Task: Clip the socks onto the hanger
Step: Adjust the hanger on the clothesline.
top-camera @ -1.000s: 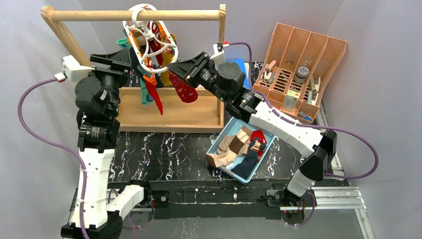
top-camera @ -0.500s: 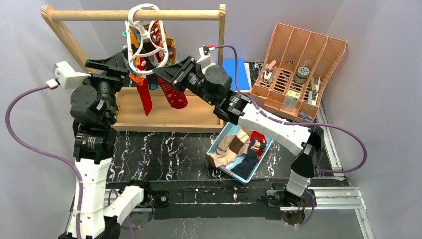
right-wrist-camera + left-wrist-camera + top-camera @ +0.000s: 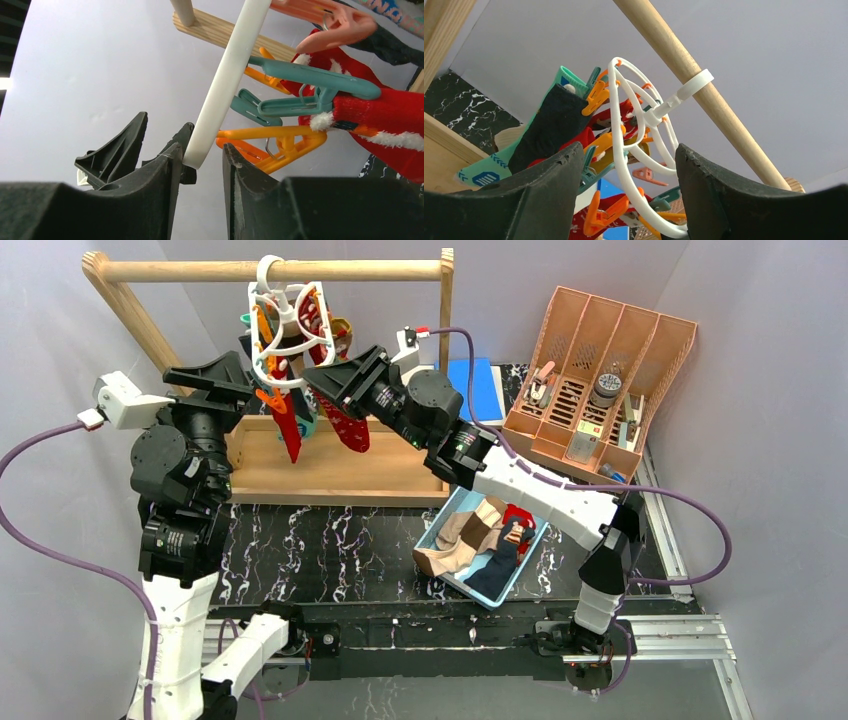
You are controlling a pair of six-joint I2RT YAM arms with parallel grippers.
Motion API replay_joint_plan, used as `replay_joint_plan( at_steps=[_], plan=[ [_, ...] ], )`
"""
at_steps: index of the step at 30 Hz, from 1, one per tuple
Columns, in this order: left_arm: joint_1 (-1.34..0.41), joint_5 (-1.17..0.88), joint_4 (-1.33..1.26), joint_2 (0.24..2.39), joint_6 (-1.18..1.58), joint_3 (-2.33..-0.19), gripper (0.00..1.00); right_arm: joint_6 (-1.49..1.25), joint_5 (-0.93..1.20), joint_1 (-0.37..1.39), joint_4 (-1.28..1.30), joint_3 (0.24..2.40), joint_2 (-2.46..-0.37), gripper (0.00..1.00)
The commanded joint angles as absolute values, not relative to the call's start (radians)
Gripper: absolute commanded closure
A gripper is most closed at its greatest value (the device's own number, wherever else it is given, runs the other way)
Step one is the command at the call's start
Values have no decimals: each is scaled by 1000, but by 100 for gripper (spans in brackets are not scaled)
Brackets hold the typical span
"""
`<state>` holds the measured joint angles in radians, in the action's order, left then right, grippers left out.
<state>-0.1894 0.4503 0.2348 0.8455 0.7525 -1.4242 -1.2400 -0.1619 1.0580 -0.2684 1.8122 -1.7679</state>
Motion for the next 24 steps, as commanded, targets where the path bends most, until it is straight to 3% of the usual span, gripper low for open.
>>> replay_joint_plan(
  at_steps=[1,24],
  plan=[
    [-198,491,235,839,726,-1448,35,-1207,-193,1057,-309,1870,-1759,55],
    [-199,516,245,792,713,-1414,30,-1177,-123,1057,-374,1804,-1718,39]
  ],
)
